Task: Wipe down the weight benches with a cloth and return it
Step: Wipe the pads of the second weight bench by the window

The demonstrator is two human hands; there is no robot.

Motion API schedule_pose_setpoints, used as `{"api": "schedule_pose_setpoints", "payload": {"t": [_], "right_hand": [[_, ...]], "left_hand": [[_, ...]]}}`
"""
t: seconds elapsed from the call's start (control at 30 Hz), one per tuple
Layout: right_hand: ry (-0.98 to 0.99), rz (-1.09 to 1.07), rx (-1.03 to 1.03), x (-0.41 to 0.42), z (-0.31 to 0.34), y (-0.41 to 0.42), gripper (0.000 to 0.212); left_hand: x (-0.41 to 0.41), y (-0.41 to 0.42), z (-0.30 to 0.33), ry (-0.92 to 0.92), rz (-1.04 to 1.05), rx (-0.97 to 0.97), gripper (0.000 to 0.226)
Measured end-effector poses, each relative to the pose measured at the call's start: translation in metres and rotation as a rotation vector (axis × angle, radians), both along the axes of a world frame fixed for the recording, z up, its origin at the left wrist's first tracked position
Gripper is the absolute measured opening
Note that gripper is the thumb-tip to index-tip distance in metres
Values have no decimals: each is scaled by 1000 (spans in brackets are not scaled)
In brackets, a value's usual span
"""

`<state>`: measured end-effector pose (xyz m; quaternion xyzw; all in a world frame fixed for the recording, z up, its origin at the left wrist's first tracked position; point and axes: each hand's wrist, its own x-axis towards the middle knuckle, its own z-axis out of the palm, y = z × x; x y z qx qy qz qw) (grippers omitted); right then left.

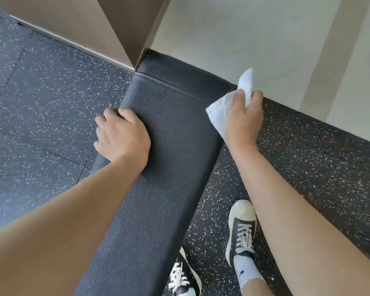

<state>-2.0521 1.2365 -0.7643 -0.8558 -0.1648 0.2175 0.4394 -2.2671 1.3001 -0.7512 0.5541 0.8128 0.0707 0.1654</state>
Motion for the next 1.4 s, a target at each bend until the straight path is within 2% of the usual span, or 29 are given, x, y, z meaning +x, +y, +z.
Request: {"api": "schedule_pose_setpoints", "payload": {"t": [0.1, 0.17, 0.37, 0.5, 0.7, 1.07, 1.23, 1.4], "right_hand": [[72, -6, 38, -25, -3, -35, 21], [88, -4, 31, -49, -6, -60, 25], [191, 45, 70, -77, -7, -98, 27], [202, 31, 135, -34, -16, -60, 21], [169, -7, 135, 21, -23, 1, 25], [256, 15, 169, -78, -26, -103, 26], [212, -22, 222, -48, -25, -68, 18], [169, -121, 201, 1, -27, -10, 20]], "left_hand": [[-1, -28, -1, 40, -599, 135, 66], [-5, -40, -2, 85, -732, 147, 71], [-7, -76, -6, 97, -697, 190, 70], [-4, -75, -8, 136, -688, 206, 71], [4, -76, -3, 131, -671, 197, 70], [4, -76, -10, 141, -678, 246, 71], [-3, -73, -14, 144, -699, 268, 71], [-5, -74, -15, 132, -711, 280, 70]]}}
